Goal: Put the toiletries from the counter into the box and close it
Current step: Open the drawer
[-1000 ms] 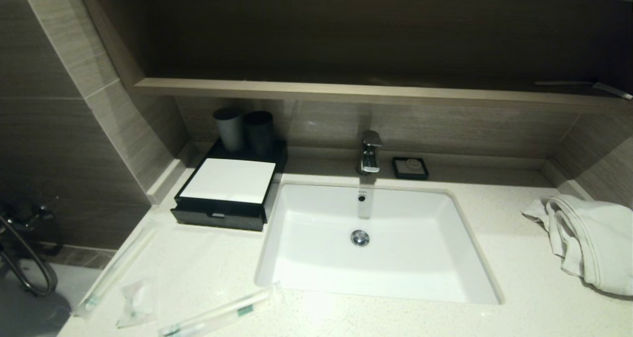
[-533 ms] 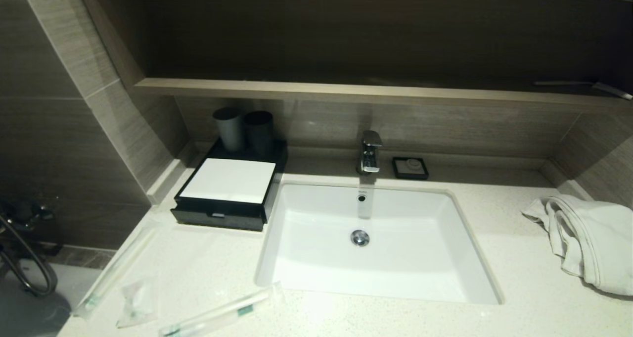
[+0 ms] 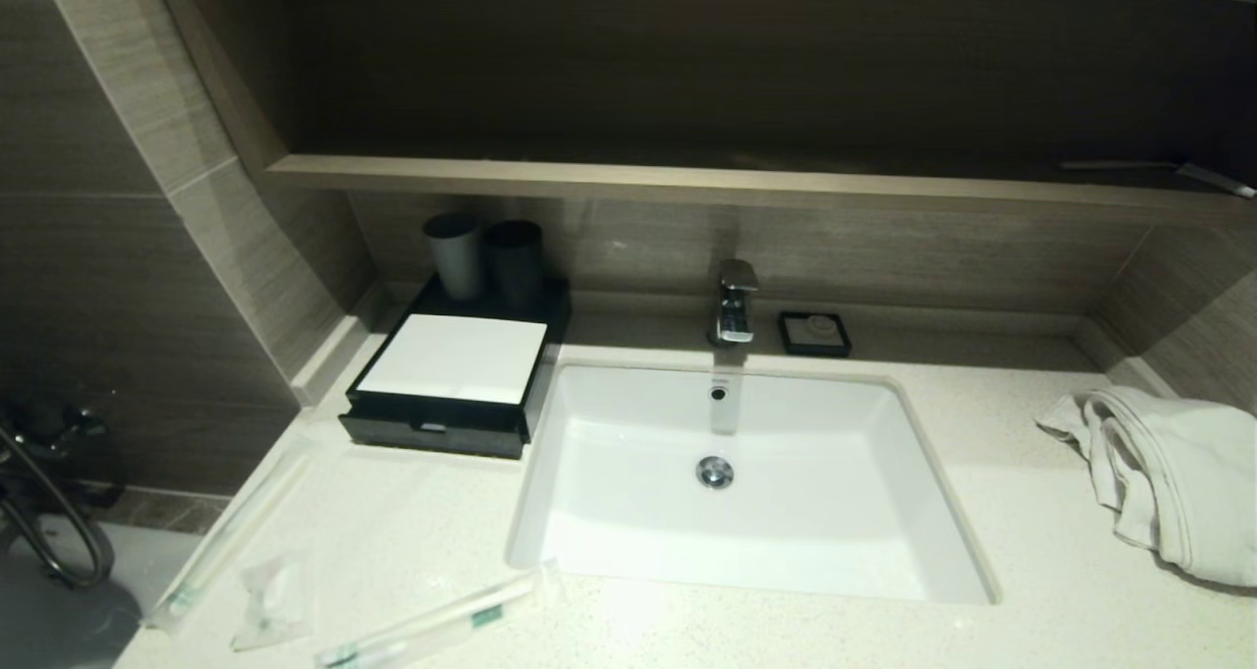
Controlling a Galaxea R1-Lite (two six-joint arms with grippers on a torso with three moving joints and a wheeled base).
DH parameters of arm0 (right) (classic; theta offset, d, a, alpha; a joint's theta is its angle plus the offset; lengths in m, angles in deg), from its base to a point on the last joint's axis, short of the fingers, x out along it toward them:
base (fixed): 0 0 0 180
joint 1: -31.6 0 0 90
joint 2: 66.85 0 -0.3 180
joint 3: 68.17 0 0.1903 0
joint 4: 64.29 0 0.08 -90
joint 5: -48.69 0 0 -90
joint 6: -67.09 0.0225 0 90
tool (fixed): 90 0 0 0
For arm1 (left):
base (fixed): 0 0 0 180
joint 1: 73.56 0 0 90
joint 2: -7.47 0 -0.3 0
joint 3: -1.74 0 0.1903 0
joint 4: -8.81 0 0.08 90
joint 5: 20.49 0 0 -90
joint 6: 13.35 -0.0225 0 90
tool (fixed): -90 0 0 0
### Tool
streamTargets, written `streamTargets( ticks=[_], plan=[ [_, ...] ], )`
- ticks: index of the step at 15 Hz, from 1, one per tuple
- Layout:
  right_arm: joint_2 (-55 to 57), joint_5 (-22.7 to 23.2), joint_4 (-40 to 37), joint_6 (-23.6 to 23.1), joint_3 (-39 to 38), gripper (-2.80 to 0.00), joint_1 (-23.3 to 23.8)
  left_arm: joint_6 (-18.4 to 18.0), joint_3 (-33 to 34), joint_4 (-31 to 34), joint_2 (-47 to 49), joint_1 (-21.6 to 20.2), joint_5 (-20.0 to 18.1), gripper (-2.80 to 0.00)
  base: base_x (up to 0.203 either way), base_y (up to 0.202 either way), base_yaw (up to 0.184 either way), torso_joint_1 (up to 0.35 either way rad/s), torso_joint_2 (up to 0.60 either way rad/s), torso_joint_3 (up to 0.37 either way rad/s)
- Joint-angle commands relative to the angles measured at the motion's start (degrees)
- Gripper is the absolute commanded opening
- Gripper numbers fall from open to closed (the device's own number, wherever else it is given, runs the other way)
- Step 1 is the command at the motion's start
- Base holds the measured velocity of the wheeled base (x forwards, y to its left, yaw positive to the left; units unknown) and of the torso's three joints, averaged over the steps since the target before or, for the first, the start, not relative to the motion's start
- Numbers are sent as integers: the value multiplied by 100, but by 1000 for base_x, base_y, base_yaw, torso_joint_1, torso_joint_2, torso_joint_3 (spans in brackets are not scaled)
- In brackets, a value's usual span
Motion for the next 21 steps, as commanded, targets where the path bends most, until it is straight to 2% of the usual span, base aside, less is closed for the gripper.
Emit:
streamTargets(
  ticks=[1,6,12,14,16,19,21],
  plan=[
    [0,2,1,0,0,-280,0,0,-217,85,4,-1,-5,-280,0,0,0,0,0,0],
    [0,2,1,0,0,-280,0,0,-938,632,6,-1,26,-280,0,0,0,0,0,0],
    [0,2,1,0,0,-280,0,0,-1543,975,122,-1,98,-280,0,0,0,0,0,0],
    [0,2,1,0,0,-280,0,5,-1701,876,511,-1,216,-280,0,0,0,0,0,0],
    [0,2,1,0,0,-280,0,19,-1792,503,1078,-1,238,-280,0,0,0,0,0,0],
    [0,2,1,0,0,-280,0,29,-1841,-108,2187,-1,202,-280,0,0,0,0,0,0],
    [0,2,1,0,0,-280,0,40,-1912,-289,2900,-1,137,-280,0,0,0,0,0,0]
  ],
)
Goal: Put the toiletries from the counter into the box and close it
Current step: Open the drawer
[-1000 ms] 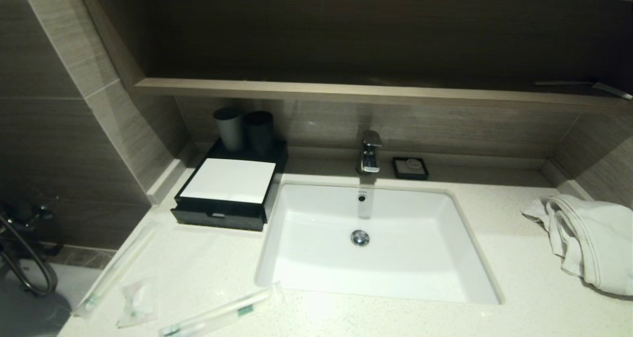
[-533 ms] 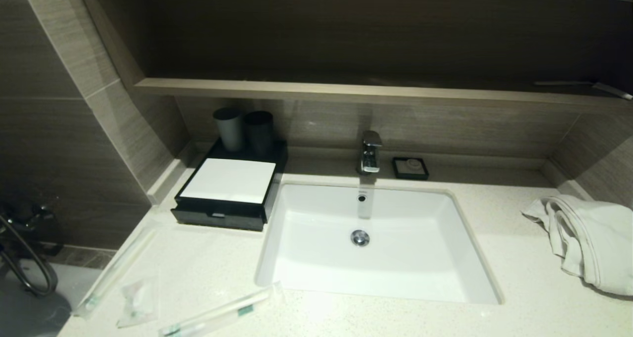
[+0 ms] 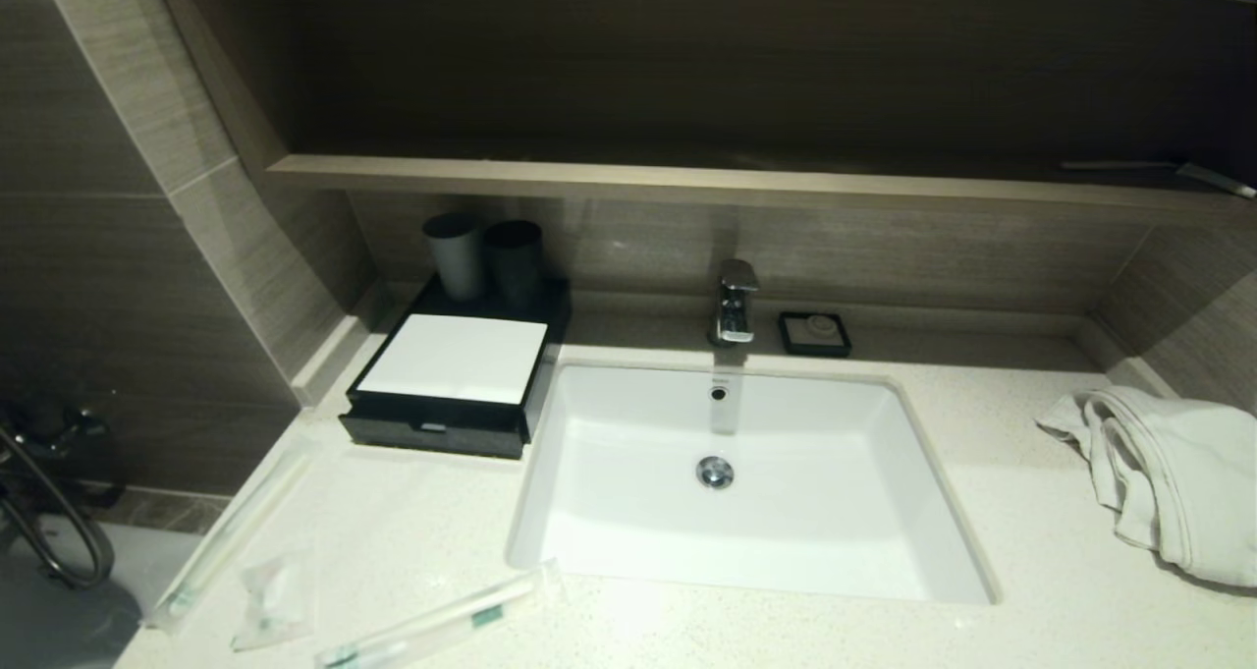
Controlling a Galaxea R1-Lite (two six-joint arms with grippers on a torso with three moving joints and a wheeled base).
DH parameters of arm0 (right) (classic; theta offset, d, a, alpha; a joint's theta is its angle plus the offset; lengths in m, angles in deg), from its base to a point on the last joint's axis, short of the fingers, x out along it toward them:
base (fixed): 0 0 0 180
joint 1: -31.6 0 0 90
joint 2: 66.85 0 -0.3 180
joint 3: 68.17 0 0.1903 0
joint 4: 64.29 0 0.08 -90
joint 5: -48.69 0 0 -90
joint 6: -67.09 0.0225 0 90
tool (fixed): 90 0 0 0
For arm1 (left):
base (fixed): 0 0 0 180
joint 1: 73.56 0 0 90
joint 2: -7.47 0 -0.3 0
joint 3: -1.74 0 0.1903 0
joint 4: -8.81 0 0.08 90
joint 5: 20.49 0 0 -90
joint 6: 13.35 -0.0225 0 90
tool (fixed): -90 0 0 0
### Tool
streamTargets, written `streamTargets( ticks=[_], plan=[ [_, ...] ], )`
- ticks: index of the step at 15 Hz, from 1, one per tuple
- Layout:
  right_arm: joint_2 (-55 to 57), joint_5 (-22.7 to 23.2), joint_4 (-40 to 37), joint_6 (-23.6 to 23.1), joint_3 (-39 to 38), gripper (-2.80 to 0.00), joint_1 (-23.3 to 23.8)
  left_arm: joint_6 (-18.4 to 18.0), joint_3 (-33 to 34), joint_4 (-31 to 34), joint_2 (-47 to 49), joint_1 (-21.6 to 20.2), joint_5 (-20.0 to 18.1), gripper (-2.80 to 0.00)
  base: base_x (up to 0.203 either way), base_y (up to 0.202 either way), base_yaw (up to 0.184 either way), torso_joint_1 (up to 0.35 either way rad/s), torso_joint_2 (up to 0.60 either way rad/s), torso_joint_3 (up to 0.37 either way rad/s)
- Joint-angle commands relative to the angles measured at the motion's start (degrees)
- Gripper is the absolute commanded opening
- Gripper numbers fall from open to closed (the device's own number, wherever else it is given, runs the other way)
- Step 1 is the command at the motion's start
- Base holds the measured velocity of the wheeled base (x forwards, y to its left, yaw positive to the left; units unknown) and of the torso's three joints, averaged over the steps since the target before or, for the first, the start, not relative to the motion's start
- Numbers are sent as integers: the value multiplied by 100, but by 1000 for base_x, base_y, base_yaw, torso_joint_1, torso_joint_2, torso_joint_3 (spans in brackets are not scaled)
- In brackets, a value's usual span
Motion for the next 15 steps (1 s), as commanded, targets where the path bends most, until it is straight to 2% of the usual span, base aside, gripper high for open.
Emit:
streamTargets(
  ticks=[1,4,8,10,15],
  plan=[
    [0,2,1,-2,0,-280,0,8,-71,-99,1095,-1,-36,-280,0,0,0,0,0,0],
    [0,2,1,-4,0,-280,0,46,-79,-508,2203,-1,-80,-280,0,0,0,0,0,0],
    [0,2,1,-2,0,-280,0,371,-153,-999,3538,-1,-95,-280,0,0,0,0,0,0],
    [0,2,1,-2,0,-280,0,421,-133,-1406,4234,-1,-98,-280,0,0,0,0,0,0],
    [0,2,1,-2,0,-280,0,445,13,-2243,5352,155,-175,-280,0,0,0,0,0,0]
  ],
)
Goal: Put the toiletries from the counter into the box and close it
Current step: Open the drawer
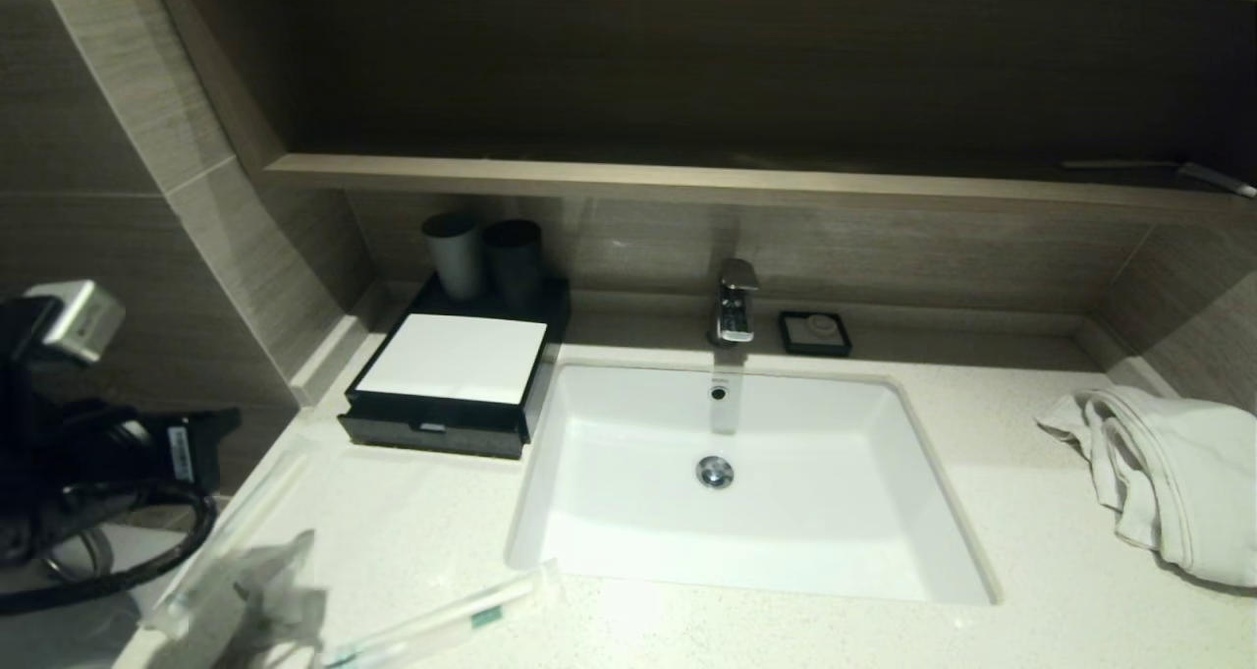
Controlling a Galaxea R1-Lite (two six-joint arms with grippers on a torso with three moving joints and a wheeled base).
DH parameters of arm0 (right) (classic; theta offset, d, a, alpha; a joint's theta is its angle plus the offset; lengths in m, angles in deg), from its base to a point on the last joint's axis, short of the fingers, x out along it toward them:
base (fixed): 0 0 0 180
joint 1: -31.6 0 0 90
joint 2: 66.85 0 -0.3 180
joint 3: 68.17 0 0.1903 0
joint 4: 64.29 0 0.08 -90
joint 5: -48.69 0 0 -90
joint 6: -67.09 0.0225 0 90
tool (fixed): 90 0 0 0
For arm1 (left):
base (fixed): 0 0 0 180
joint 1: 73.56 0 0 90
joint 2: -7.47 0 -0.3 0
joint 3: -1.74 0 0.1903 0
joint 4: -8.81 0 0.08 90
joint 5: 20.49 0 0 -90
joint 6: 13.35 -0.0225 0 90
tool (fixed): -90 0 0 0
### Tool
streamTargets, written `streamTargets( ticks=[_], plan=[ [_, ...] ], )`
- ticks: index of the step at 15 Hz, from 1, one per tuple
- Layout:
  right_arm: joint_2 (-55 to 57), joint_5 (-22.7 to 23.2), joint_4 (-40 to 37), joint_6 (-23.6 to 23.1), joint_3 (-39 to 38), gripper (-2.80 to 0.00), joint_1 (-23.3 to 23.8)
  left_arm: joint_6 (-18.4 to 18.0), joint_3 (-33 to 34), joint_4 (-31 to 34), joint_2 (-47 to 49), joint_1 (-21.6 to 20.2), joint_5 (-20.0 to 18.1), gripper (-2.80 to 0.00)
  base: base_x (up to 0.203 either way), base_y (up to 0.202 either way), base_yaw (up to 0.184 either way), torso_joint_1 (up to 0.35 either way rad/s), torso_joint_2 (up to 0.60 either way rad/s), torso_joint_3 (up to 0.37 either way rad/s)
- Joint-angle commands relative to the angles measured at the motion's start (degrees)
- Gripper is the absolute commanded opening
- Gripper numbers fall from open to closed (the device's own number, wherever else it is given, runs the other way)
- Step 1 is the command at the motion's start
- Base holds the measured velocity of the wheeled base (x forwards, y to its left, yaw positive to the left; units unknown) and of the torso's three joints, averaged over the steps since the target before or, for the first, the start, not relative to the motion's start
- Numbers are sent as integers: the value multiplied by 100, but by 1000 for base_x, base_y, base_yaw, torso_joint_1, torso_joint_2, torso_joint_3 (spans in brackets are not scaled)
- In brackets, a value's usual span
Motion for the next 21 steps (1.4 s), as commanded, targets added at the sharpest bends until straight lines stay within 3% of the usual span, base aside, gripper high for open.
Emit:
streamTargets(
  ticks=[1,8,14,21],
  plan=[
    [0,2,1,-1,0,-280,0,2,59,-210,709,36,-63,-280,0,0,0,0,0,0],
    [0,2,1,-1,0,-280,0,-61,110,-1796,2030,363,-113,-280,0,0,0,0,0,0],
    [0,2,1,-1,0,-280,0,-52,30,-1892,2188,908,-70,-280,0,0,0,0,0,0],
    [0,2,1,-1,0,-280,0,-43,13,-1901,2549,908,-25,-280,0,0,0,0,0,0]
  ],
)
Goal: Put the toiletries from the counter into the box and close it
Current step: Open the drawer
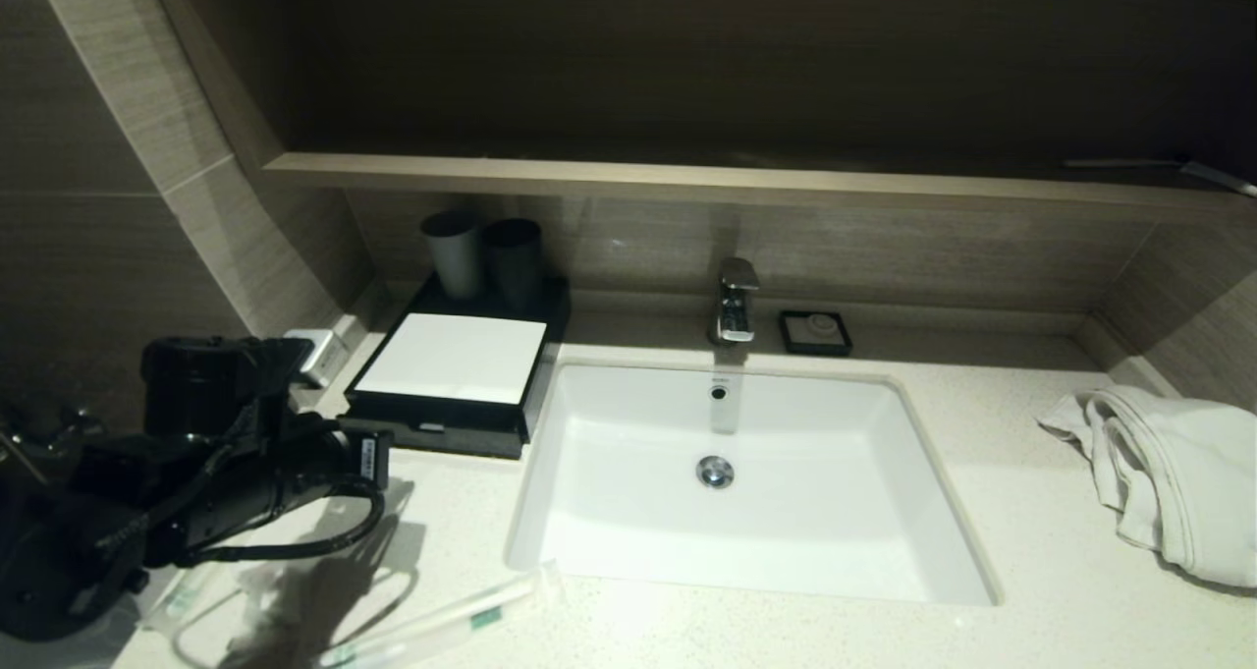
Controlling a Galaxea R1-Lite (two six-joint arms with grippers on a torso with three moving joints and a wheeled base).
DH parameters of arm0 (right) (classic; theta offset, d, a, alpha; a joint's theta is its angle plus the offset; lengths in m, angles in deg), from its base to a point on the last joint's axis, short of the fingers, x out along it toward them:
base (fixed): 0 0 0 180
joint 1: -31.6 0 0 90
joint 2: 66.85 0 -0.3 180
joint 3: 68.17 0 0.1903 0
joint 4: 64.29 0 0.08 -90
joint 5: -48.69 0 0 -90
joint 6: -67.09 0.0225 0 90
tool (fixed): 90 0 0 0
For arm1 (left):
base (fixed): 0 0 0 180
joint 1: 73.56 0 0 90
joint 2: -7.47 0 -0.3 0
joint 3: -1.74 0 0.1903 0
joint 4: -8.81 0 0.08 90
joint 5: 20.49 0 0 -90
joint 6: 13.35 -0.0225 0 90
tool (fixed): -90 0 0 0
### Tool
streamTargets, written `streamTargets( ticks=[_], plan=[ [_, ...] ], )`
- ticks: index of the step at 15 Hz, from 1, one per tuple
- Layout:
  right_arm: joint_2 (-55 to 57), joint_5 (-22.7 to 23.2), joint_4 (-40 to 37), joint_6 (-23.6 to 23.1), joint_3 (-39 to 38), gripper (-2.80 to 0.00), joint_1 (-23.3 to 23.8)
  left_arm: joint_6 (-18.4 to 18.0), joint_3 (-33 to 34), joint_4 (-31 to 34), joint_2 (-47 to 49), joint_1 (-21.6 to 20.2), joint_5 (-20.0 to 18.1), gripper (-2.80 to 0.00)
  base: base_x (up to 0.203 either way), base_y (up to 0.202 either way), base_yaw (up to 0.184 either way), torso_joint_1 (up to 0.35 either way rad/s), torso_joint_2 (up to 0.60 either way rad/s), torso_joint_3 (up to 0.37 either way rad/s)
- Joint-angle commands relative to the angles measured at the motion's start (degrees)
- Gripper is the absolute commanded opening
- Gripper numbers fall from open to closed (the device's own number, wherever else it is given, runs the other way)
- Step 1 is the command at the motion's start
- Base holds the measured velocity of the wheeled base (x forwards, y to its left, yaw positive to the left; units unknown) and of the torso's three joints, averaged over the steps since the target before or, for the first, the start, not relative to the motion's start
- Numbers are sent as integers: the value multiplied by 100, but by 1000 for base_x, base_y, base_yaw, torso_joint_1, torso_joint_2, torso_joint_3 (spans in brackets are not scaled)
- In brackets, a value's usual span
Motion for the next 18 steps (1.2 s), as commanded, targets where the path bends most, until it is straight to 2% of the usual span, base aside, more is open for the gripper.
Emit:
streamTargets(
  ticks=[1,12,18],
  plan=[
    [0,4,1,-1,0,-280,0,8,-6,-20,127,7,-8,-280,0,0,0,0,0,0],
    [0,4,1,-1,0,-280,0,15,2,-608,773,68,78,-280,0,0,0,0,0,0],
    [0,4,1,-1,0,-280,0,23,38,-644,784,112,160,-280,0,0,0,0,0,0]
  ],
)
